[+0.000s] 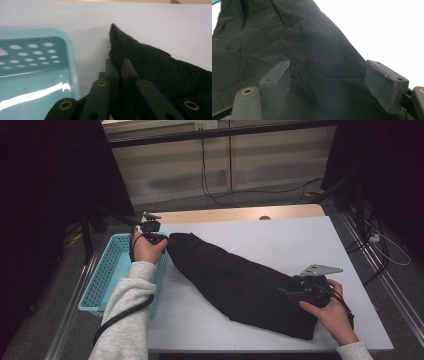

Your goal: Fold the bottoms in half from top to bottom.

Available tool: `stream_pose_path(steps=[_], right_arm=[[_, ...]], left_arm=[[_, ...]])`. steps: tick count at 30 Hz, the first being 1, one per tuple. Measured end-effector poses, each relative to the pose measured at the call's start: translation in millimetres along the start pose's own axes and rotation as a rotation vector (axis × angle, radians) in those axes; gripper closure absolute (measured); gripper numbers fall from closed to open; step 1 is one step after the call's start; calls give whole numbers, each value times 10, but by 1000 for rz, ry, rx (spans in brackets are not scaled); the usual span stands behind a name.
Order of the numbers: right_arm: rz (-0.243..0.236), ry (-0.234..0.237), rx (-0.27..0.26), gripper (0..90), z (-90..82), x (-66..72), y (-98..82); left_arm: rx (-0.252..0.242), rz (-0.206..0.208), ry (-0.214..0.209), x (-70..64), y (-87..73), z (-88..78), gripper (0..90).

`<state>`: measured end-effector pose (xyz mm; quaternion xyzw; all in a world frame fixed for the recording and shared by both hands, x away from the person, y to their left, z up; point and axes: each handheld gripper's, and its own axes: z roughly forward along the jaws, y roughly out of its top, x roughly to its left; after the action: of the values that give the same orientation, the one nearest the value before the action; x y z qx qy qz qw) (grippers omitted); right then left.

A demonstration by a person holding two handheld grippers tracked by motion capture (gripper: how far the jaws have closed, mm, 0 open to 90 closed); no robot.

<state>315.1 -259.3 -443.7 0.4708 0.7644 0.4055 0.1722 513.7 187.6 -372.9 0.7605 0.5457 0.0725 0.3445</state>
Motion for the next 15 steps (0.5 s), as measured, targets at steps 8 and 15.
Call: stream_pose_path(steps=[8,15], right_arm=[[-22,10,0,216,6,51,21],[-21,4,0,216,-8,29,11]], left_arm=[[5,81,-59,-341,-103,102,863],[13,168,-124,-685,-199,177,863]])
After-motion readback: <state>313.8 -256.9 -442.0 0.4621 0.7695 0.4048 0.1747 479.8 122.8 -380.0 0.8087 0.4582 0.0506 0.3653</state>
